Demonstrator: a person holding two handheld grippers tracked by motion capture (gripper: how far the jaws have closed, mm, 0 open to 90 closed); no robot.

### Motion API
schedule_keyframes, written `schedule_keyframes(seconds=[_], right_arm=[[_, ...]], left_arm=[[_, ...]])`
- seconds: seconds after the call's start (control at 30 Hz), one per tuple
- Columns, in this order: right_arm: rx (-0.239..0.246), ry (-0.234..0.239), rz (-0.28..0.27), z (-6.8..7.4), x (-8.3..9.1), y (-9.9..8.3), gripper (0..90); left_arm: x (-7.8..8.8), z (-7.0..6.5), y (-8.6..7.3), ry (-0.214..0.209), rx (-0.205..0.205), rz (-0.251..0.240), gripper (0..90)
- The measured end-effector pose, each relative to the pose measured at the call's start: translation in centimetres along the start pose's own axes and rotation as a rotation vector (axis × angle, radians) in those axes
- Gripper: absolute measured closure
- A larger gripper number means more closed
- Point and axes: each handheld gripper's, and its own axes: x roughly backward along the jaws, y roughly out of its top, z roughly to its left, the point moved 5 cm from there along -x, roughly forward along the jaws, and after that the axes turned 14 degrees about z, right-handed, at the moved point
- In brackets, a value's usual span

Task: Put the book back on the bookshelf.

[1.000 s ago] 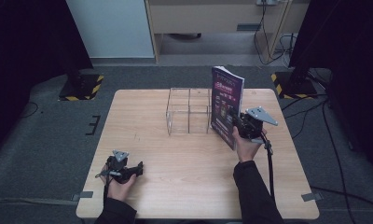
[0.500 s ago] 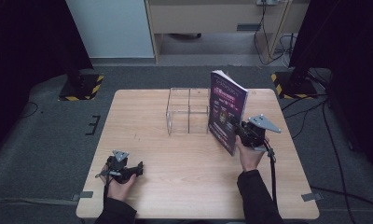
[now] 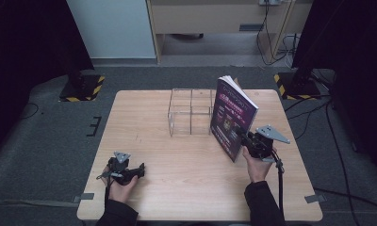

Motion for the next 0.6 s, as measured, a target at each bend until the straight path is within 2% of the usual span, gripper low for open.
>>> schedule_keyframes(seconds=[0.23,0.37,0.47,0.6], right_arm=[[0.005,0.009,0.014,-0.1,0.4,-0.6,80.6],[0.011,0.016,0.018,-0.1,0.8,-0.3,79.7],[0.031,0.003,0.029,0.0,1.0,-0.2,79.3],[0.019,0.019,0.014,0.1,1.4,0.3,77.5]], left_arm=[[0.0,0.0,0.0,0.000,0.000,0.000,9.0],[0.0,0.0,0.0,0.000,0.000,0.000,9.0],[0.0,0.0,0.0,0.000,0.000,0.000,9.0],[0.0,0.0,0.0,0.000,0.000,0.000,8.9]])
